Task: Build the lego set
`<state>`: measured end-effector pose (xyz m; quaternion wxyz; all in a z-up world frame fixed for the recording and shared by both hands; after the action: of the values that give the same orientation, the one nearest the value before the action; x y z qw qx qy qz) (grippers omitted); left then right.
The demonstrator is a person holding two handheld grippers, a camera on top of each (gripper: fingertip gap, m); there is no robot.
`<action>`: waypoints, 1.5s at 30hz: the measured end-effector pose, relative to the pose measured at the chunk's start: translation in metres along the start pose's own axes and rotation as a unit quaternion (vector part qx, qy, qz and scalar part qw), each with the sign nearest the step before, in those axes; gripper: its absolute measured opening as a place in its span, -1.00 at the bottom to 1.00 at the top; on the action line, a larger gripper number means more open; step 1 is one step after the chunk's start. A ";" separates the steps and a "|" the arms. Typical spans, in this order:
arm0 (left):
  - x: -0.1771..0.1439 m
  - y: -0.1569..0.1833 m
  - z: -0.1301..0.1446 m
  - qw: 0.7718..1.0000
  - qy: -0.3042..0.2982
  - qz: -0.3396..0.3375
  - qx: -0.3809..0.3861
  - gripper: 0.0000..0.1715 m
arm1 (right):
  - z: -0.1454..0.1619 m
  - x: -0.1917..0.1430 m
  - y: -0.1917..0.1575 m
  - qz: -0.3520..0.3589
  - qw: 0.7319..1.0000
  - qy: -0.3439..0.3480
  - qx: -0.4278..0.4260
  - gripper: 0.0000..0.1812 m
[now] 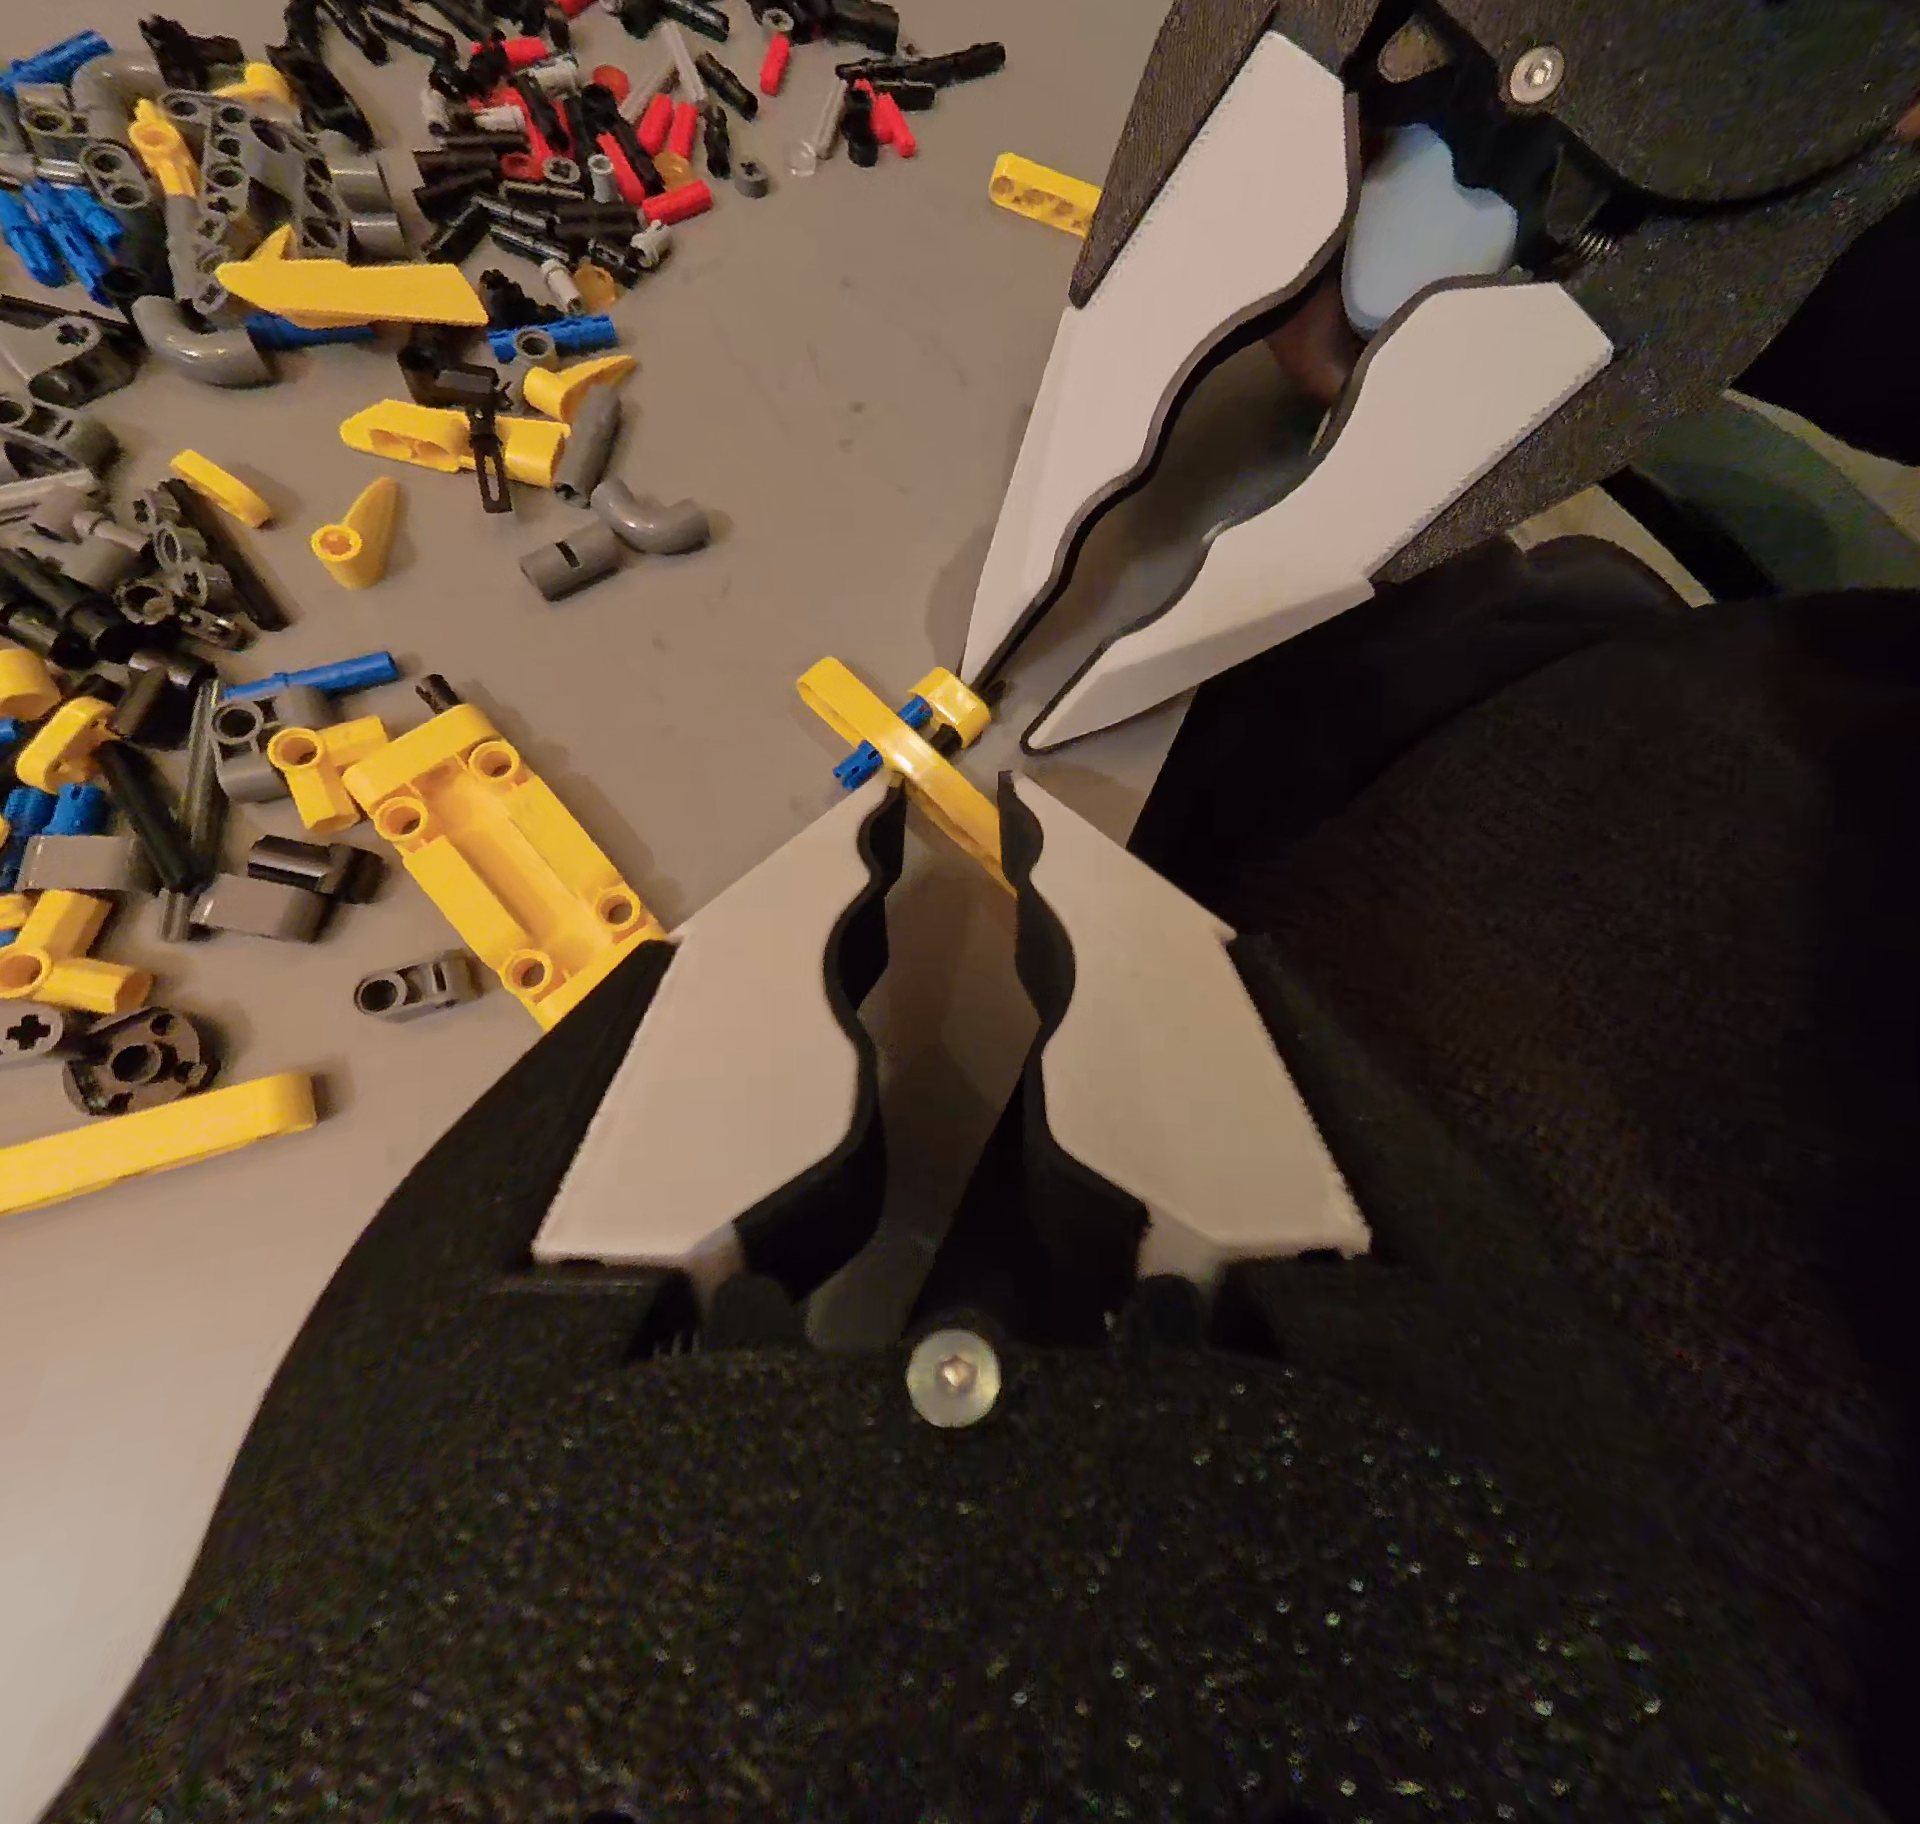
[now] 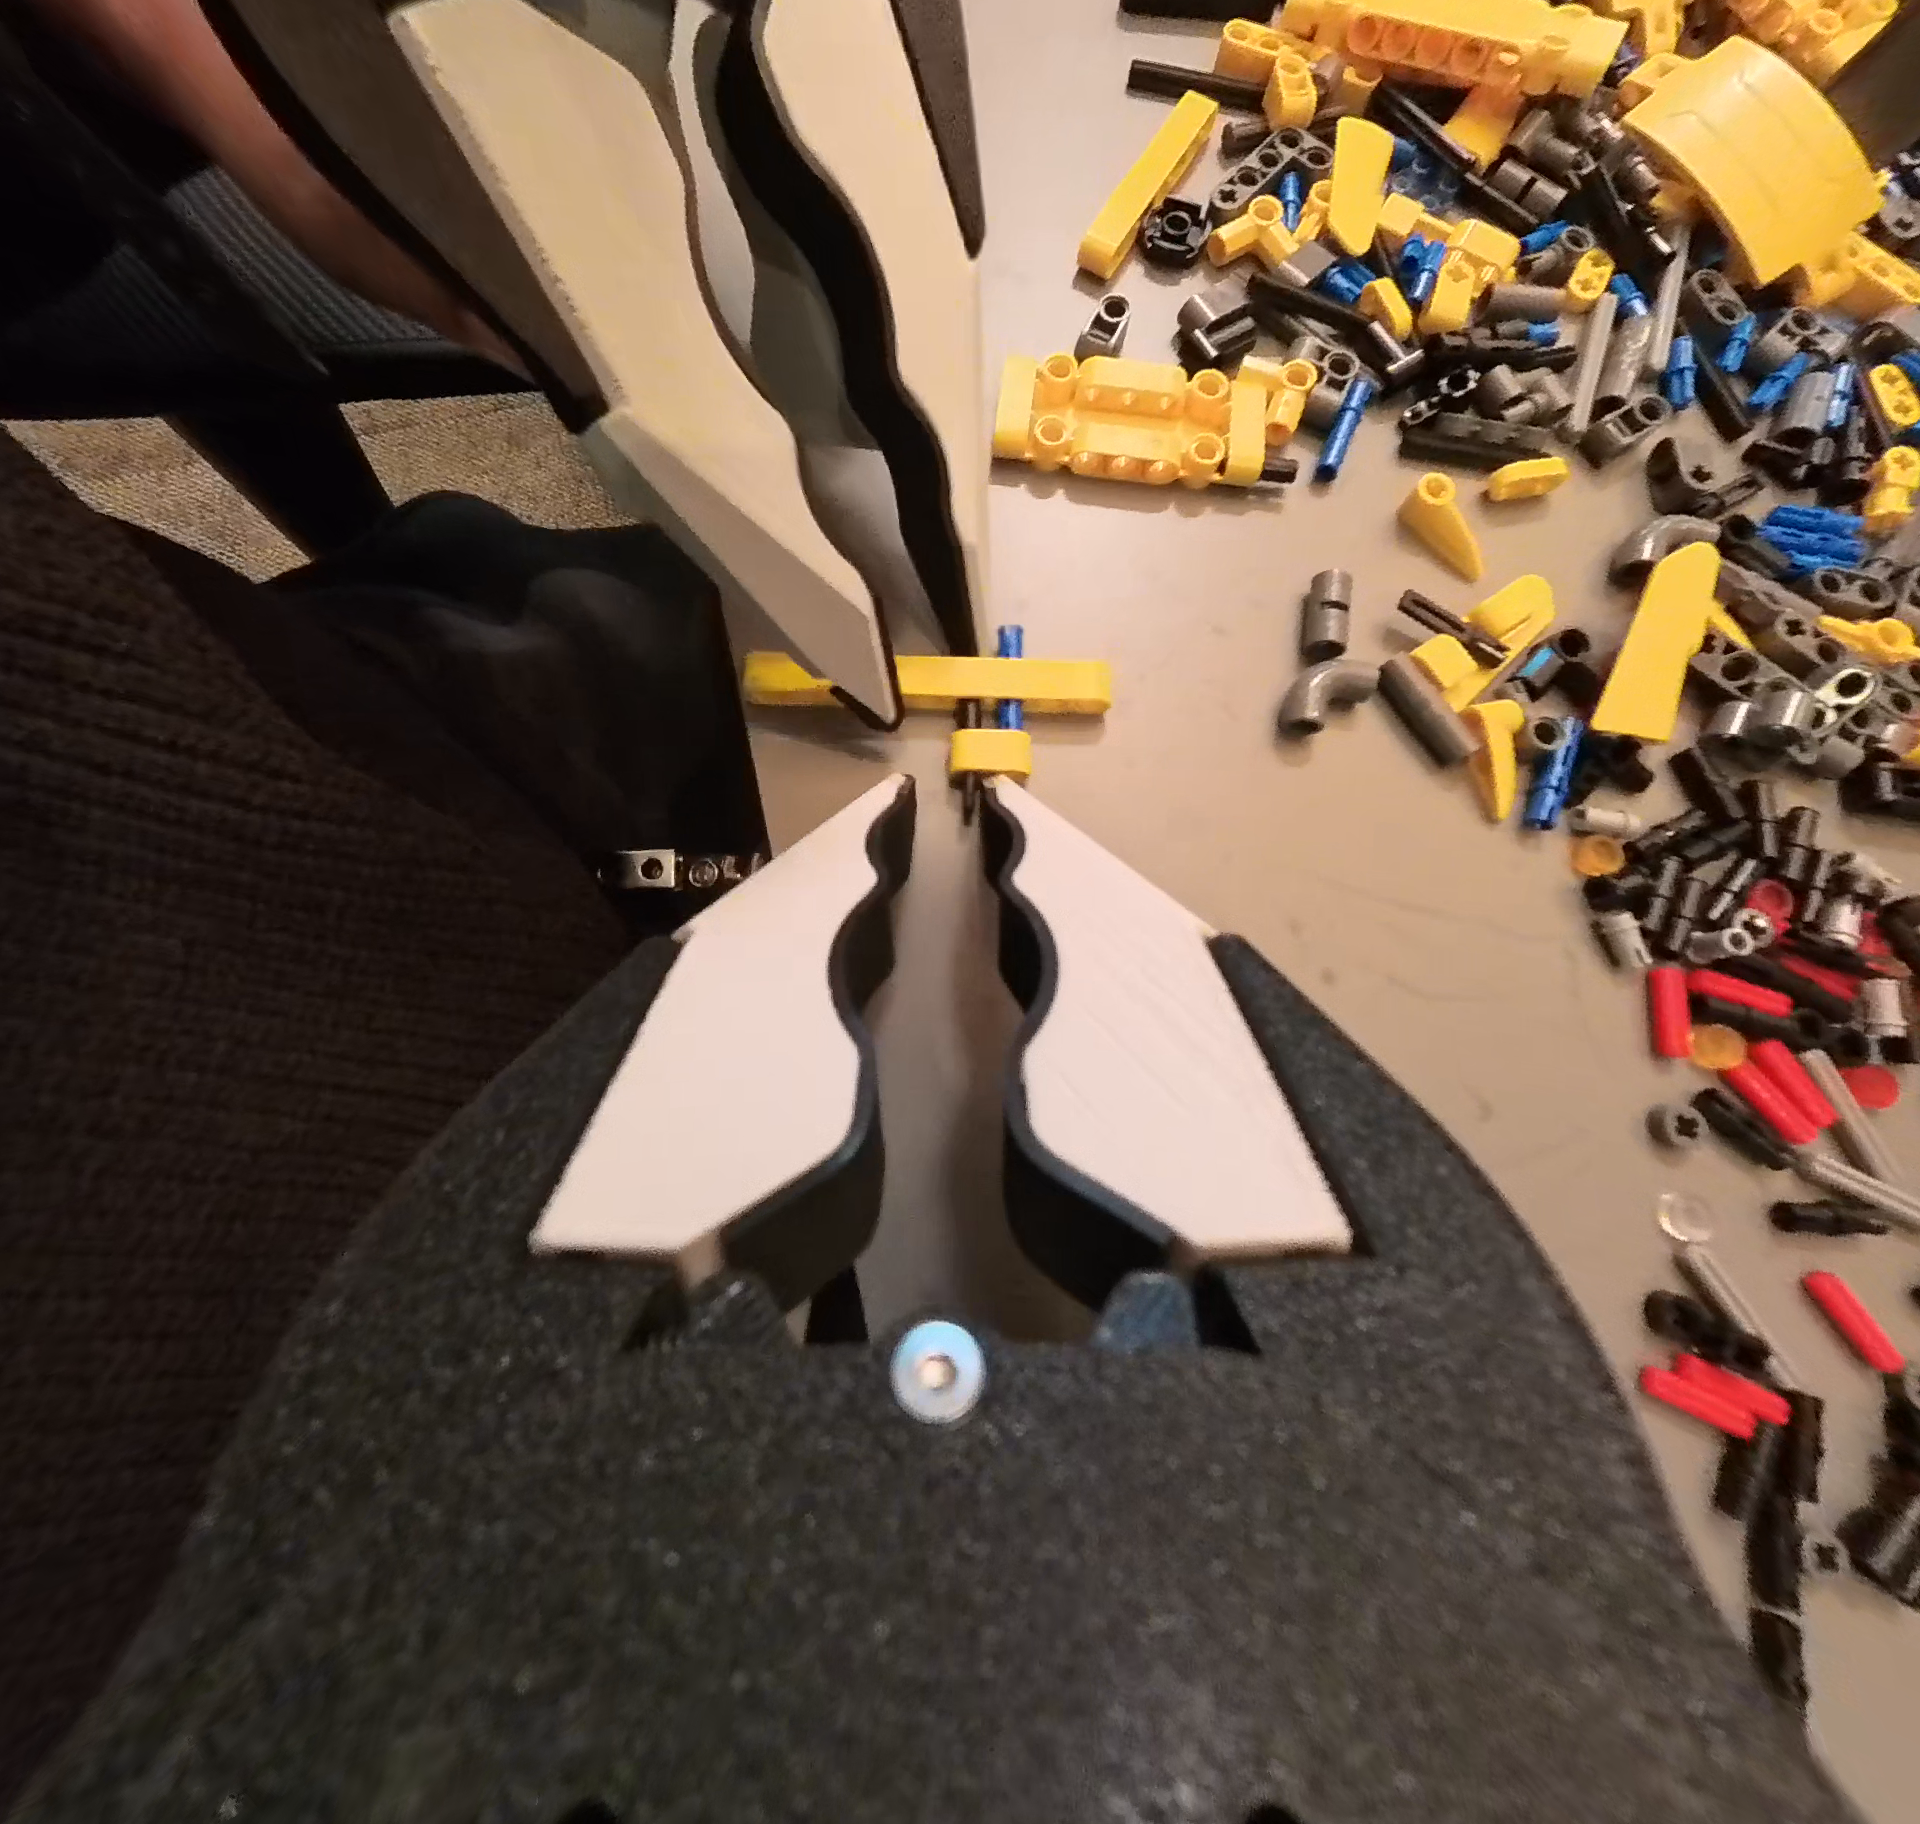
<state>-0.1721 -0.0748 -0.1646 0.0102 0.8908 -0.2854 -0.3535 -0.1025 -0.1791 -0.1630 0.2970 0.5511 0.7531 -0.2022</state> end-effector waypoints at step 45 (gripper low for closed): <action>0.028 0.033 -0.028 1.000 0.011 -0.014 0.021 -0.48 | 0.013 -0.032 0.046 -0.148 0.977 -0.039 -0.145 -0.58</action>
<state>-0.1540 -0.1224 -0.1540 -0.0102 0.8986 -0.2797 -0.3380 -0.0493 -0.1957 -0.1501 0.3700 0.3760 0.8355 -0.1536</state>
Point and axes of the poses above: each gripper's, where its closed fingertips meet, x out along the fingers, z out of its underside, y = z × x across the jaws, the point moved 8 cm from there along -x, back along the fingers, and after that the axes turned 1 degree about y, right-handed, at the moved point
